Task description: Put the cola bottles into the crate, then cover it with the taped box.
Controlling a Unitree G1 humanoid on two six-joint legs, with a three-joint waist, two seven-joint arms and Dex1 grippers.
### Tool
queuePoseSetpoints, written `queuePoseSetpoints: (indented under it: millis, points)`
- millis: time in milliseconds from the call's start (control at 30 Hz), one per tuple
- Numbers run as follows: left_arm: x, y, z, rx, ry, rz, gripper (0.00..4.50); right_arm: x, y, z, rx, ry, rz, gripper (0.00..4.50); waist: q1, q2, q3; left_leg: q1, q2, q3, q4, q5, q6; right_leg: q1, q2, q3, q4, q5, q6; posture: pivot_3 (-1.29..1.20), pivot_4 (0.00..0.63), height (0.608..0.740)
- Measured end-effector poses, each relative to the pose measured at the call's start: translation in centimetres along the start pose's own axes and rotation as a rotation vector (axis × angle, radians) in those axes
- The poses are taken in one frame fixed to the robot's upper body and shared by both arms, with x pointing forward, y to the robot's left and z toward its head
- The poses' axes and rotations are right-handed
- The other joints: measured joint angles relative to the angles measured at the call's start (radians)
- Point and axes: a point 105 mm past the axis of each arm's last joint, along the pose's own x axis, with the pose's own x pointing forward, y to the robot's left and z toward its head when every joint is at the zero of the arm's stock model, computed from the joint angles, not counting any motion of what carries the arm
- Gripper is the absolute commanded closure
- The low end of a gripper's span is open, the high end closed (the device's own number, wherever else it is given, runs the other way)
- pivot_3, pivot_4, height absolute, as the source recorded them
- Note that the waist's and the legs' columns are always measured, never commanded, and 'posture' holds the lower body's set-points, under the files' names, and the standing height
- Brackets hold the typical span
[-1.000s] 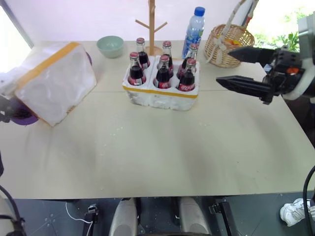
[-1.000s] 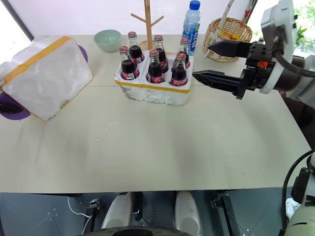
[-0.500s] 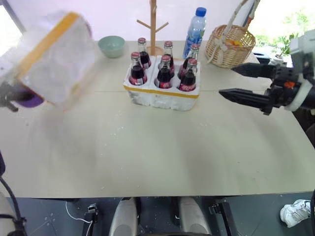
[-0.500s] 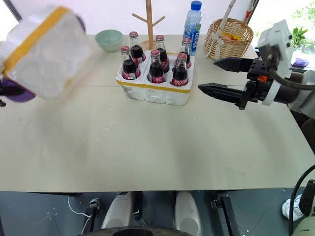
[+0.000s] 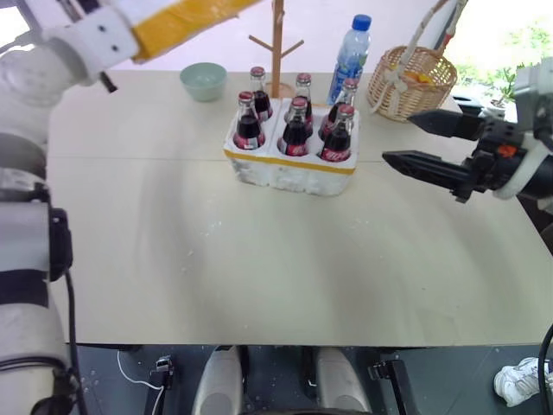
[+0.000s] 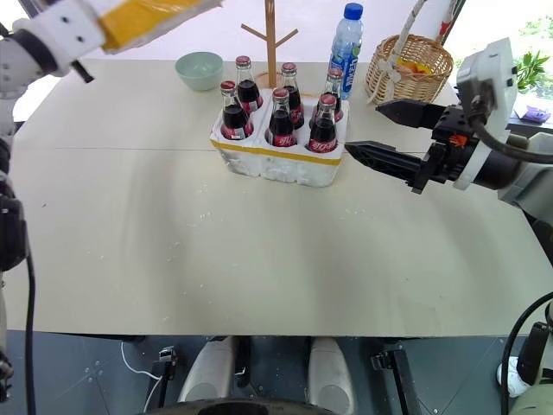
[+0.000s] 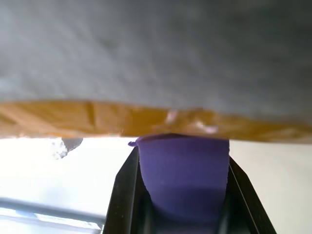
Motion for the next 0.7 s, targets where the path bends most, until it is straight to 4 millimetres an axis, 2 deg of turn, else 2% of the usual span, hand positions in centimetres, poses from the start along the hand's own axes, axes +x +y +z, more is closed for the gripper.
queuePoseSetpoints:
  millis: [167, 300, 467, 633, 700]
  points:
    - [2.0, -1.7, 3.0, 0.064, -0.095, 0.019, 4.13, -0.6, 0.3, -0.5, 0.015, 0.003, -0.036, 0.00, -0.001, 0.000, 0.000, 0.000, 0.000, 0.000, 0.000, 0.000, 0.000, 0.000, 0.000, 0.000, 0.000, 0.000, 0.000, 0.00, 0.150, 0.740]
    - [2.9, -3.3, 5.2, 0.136, -0.178, -0.020, 4.13, -1.9, 0.1, -2.3, 0.050, 0.062, -0.092, 0.00, 0.000, 0.000, 0.000, 0.000, 0.000, 0.000, 0.000, 0.000, 0.000, 0.000, 0.000, 0.000, 0.000, 0.000, 0.000, 0.00, 0.150, 0.740]
    - [3.3, -5.2, 6.1, 0.233, -0.214, -0.068, 4.13, -3.1, -0.3, -2.5, 0.057, 0.059, -0.154, 0.00, -0.001, 0.000, 0.000, 0.000, 0.000, -0.001, 0.000, 0.000, 0.000, 0.000, 0.000, 0.000, 0.000, 0.000, 0.000, 0.00, 0.150, 0.740]
    - [3.7, -5.6, 6.4, 0.383, -0.218, -0.057, 4.13, -3.2, -0.1, -2.3, 0.059, 0.048, -0.162, 0.00, 0.000, -0.001, 0.000, 0.001, 0.000, -0.001, 0.000, 0.000, 0.000, 0.001, 0.000, 0.000, 0.000, 0.000, 0.000, 0.00, 0.150, 0.740]
    - [3.9, -6.5, 6.3, 0.466, -0.214, -0.069, 4.13, -3.1, 0.0, -2.3, 0.062, 0.043, -0.163, 0.00, 0.000, -0.001, 0.000, 0.001, 0.000, -0.001, 0.000, 0.000, 0.000, 0.001, 0.000, 0.000, 0.000, 0.000, 0.000, 0.00, 0.150, 0.740]
